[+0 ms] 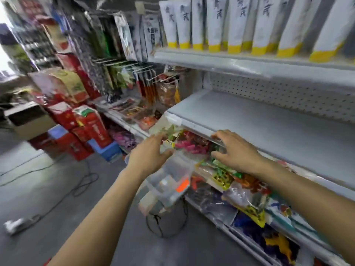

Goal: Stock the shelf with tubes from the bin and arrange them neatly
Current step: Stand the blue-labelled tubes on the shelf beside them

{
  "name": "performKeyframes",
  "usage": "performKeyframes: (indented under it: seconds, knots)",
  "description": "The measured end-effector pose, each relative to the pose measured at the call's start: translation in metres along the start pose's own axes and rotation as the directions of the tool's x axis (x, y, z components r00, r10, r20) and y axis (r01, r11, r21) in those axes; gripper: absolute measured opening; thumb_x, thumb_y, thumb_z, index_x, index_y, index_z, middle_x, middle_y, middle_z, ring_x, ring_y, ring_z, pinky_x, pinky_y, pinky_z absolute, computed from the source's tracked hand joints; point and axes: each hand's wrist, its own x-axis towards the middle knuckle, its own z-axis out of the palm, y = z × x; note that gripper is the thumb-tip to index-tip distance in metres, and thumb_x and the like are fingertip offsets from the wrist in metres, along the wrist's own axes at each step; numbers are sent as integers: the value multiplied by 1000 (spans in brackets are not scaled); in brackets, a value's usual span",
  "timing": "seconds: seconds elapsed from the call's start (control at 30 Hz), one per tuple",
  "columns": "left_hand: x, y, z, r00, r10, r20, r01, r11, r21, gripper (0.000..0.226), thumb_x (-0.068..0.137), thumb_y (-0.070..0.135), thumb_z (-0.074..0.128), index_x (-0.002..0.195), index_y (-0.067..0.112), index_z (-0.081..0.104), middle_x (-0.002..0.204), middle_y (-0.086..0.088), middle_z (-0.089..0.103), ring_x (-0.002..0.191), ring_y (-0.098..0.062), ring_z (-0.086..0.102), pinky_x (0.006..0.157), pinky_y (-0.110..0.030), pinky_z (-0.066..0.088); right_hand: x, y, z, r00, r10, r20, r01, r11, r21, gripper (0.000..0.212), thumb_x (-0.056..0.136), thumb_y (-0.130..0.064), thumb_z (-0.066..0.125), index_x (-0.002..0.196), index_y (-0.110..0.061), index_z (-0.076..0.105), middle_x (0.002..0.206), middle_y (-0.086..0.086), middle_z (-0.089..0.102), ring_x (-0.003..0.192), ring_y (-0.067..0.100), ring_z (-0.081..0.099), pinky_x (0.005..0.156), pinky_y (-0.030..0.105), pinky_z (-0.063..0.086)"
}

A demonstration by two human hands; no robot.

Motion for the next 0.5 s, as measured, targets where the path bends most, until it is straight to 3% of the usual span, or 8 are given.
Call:
performKeyframes:
  seconds: [0.2, 0.5]
  knots:
    - [46, -116, 17, 977, -166, 134, 174, 984, -45, 43, 90, 45, 59, 127, 24, 52, 122, 4, 61, 103, -21, 61, 86, -37, 49, 98, -45, 89, 982, 62, 178, -107, 960, 258, 48, 85, -28, 66, 130, -17, 52, 129, 3, 56, 113, 17, 55, 97, 33, 46]
    - [135, -210, 119, 881, -262, 394, 342, 928, -146, 44, 93, 42, 57, 131, 21, 49, 127, -1, 59, 111, -23, 59, 92, -36, 48, 237, -38, 231, 865, 228, 446, -416, 824, 385, 37, 87, -21, 68, 120, -7, 56, 114, 11, 59, 101, 24, 58, 87, 35, 48]
